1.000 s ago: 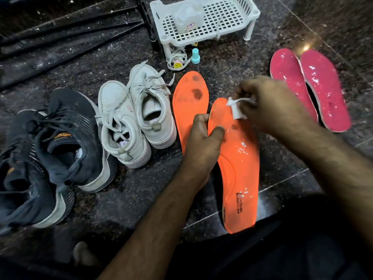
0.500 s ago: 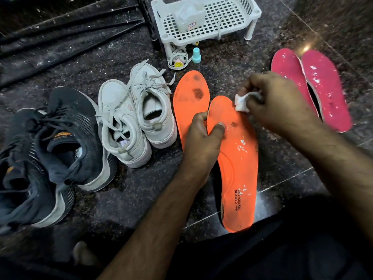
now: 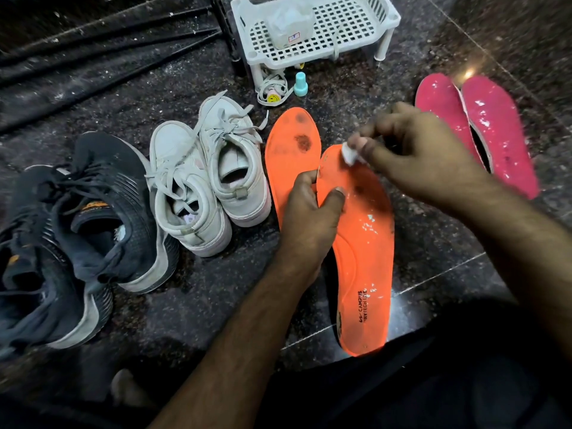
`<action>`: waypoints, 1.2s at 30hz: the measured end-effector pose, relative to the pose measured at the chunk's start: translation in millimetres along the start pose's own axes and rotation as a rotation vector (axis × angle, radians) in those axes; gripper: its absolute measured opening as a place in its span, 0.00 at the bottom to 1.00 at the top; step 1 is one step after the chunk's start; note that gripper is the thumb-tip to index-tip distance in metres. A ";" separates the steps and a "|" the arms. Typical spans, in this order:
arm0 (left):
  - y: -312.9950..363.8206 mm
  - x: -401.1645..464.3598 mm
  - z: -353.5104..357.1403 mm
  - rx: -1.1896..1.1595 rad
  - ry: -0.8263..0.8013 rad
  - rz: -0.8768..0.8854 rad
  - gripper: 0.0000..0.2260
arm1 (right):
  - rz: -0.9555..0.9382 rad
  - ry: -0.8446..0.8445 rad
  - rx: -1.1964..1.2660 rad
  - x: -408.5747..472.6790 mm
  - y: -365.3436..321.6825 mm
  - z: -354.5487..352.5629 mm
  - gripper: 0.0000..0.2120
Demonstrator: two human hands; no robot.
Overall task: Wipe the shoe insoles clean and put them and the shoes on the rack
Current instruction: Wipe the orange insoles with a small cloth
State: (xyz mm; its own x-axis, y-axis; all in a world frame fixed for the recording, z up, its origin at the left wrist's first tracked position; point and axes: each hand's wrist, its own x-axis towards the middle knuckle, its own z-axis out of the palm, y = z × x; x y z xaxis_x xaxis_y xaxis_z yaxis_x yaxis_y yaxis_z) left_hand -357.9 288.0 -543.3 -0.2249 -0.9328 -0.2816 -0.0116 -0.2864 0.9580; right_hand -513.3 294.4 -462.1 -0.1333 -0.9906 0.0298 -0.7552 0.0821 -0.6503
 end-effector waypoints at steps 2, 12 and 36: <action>-0.4 0.6 -0.4 0.008 -0.009 0.004 0.12 | -0.079 -0.065 0.055 -3.2 -6.7 2.5 0.10; -1.5 0.8 -0.4 -0.004 0.004 -0.002 0.14 | -0.046 0.134 -0.111 -0.3 -0.9 -1.0 0.18; 0.6 -0.1 0.3 -0.020 -0.013 -0.013 0.13 | -0.067 0.070 -0.094 1.1 -0.6 0.0 0.14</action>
State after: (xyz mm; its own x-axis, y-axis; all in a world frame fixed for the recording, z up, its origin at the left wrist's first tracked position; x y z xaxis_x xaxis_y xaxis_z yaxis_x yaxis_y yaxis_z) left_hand -358.2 288.0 -542.6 -0.2371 -0.9262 -0.2933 0.0046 -0.3029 0.9530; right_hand -513.0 293.2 -461.6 -0.1225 -0.9844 0.1260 -0.8201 0.0289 -0.5715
